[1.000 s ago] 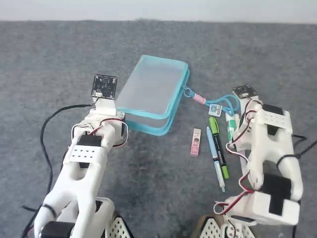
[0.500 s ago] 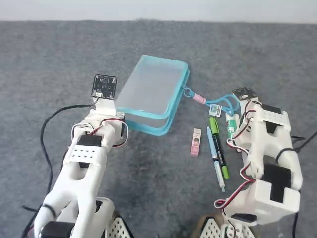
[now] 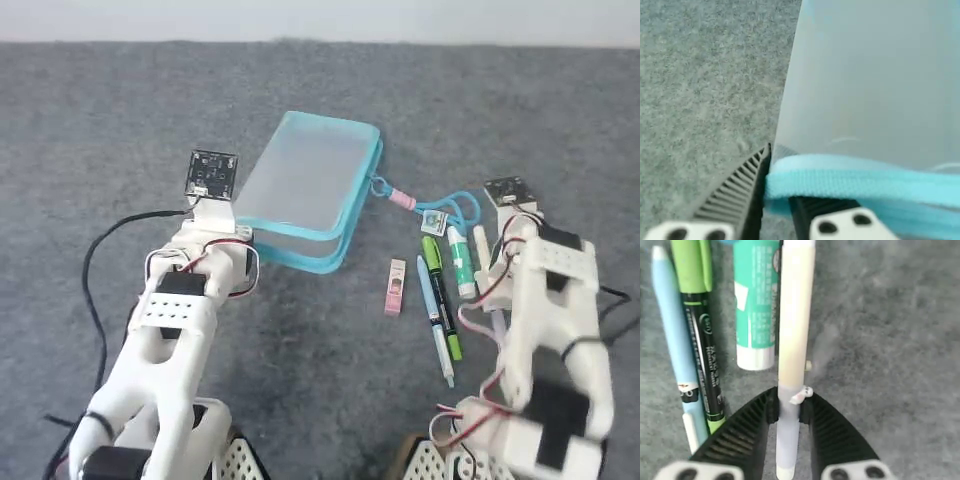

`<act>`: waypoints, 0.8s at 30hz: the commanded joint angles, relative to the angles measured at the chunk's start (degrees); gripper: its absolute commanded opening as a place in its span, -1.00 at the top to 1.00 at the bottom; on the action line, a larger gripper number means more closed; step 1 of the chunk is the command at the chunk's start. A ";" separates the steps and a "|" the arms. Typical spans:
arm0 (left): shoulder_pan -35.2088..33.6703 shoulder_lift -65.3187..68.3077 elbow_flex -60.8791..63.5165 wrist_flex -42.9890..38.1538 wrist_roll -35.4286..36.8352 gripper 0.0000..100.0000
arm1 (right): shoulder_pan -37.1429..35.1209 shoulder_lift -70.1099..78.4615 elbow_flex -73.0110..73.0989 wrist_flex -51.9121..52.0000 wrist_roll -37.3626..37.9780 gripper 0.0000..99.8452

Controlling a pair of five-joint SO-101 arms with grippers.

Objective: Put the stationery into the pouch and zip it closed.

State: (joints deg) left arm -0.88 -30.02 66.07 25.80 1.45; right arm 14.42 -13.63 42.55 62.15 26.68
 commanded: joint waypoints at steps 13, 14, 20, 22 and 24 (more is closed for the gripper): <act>10.73 -0.79 2.51 -5.36 1.67 0.98 | -8.31 -37.14 0.53 20.97 2.11 0.99; 10.81 -0.79 2.51 -5.36 2.73 0.98 | -9.80 -38.55 0.53 22.20 2.64 0.99; 10.90 -0.79 2.42 -5.36 4.57 0.98 | -20.35 -41.19 0.53 27.30 5.36 0.99; 10.90 -0.88 2.42 -5.36 4.57 0.98 | -21.85 -40.92 0.53 27.38 5.71 0.99; 10.90 -1.05 2.42 -5.36 4.57 0.98 | -23.08 -40.22 0.53 27.38 5.80 0.99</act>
State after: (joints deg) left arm 9.49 -30.02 69.32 22.02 5.32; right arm -6.59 -53.19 43.69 88.88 31.34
